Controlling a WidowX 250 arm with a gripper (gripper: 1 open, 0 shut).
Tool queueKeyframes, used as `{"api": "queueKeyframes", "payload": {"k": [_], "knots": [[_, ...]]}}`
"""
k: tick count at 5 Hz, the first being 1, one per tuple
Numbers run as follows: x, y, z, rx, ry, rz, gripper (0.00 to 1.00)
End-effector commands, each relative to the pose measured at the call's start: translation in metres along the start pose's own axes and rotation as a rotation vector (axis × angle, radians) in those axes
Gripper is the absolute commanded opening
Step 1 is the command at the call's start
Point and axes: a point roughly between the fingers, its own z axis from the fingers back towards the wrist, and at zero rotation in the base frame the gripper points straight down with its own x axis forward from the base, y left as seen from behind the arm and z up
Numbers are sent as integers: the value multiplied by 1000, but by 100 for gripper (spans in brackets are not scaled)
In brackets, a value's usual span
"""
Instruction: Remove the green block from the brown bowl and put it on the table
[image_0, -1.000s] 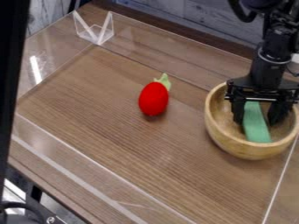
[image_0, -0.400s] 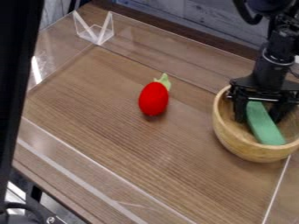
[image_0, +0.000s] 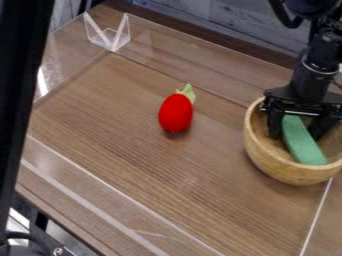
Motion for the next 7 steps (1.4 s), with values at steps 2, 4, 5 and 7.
{"api": "queueKeyframes", "payload": {"k": [2,4,5,7], "knots": [[13,-2,-11,6,-31,25,100],[12,1,6,-25,-40,16,0],[11,3,23,-56,-49,10,0],[8,8,51,-107,-64,1,0]]}}
